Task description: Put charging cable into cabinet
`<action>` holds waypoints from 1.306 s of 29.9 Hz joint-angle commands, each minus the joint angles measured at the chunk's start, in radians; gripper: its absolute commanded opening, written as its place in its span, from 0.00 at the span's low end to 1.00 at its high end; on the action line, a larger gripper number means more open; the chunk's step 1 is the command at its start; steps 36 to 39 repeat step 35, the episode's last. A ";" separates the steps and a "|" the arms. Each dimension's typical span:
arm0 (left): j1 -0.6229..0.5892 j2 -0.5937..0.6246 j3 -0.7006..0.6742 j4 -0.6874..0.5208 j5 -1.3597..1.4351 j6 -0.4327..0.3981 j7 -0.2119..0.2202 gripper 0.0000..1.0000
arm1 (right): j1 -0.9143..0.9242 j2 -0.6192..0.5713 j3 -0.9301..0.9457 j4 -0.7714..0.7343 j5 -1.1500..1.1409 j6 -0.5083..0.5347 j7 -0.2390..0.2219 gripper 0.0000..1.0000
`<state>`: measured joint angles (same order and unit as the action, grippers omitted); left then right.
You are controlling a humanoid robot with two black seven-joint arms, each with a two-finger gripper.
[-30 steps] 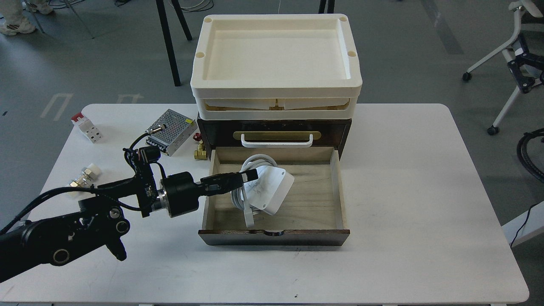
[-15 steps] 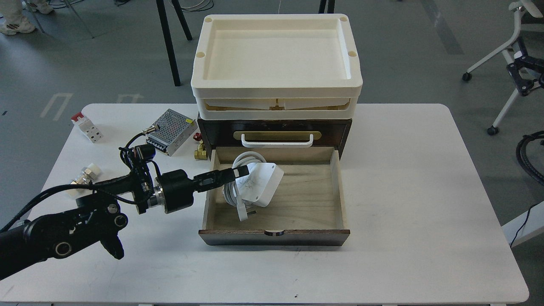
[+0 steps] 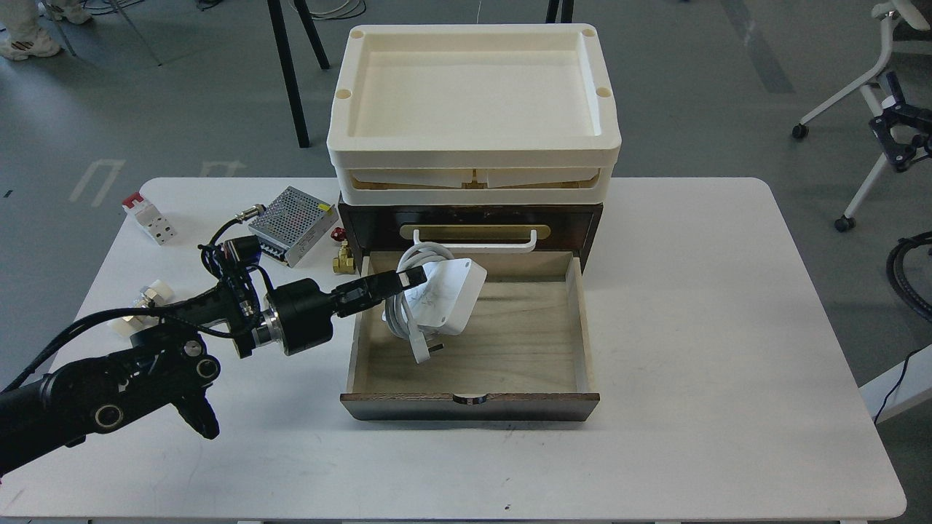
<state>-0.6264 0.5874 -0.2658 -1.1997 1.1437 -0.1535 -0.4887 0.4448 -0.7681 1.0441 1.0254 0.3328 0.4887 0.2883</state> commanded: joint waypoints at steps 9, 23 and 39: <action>0.002 0.008 -0.006 -0.007 -0.047 -0.011 0.000 0.77 | -0.005 0.001 -0.001 -0.001 0.000 0.000 0.000 1.00; 0.024 0.377 -0.228 -0.087 -0.556 -0.335 0.000 0.92 | -0.003 0.004 -0.001 0.002 -0.003 0.000 0.000 1.00; -0.035 0.353 -0.570 -0.026 -1.194 -0.335 0.000 0.95 | 0.112 0.085 -0.013 0.022 -0.011 0.000 0.000 1.00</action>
